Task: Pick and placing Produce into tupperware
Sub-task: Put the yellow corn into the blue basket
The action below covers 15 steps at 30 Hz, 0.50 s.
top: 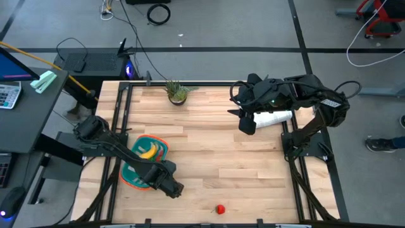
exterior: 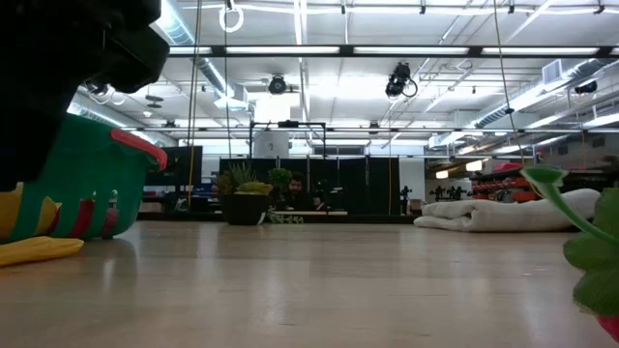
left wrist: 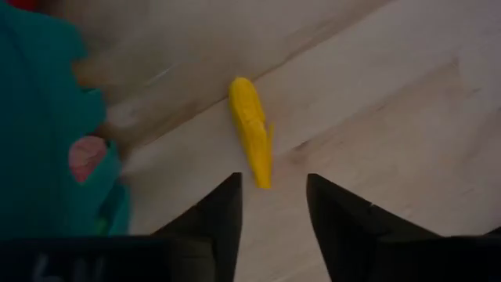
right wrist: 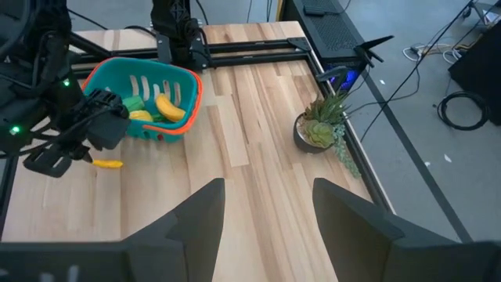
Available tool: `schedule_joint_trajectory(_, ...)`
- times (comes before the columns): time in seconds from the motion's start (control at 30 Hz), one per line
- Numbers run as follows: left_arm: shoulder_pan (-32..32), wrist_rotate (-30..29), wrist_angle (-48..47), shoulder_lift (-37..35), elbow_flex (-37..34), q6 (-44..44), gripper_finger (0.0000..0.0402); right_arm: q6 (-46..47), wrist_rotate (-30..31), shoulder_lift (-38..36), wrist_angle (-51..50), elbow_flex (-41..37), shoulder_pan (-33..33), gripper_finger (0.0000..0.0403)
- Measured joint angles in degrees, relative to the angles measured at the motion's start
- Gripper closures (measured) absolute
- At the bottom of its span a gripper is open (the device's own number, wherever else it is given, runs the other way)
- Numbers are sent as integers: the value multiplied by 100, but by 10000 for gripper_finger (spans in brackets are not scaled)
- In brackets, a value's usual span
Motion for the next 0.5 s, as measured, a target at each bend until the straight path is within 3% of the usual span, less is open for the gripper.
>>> schedule_joint_trajectory(0.27, 102, -9, -234, 33, -64, -5, 181, -4, 0, 0, 16, 0, 0, 199)
schedule_joint_trajectory(0.5, 249, -7, -106, 66, -73, -81, 170, -43, 1, 1, 28, 0, -1, 199)
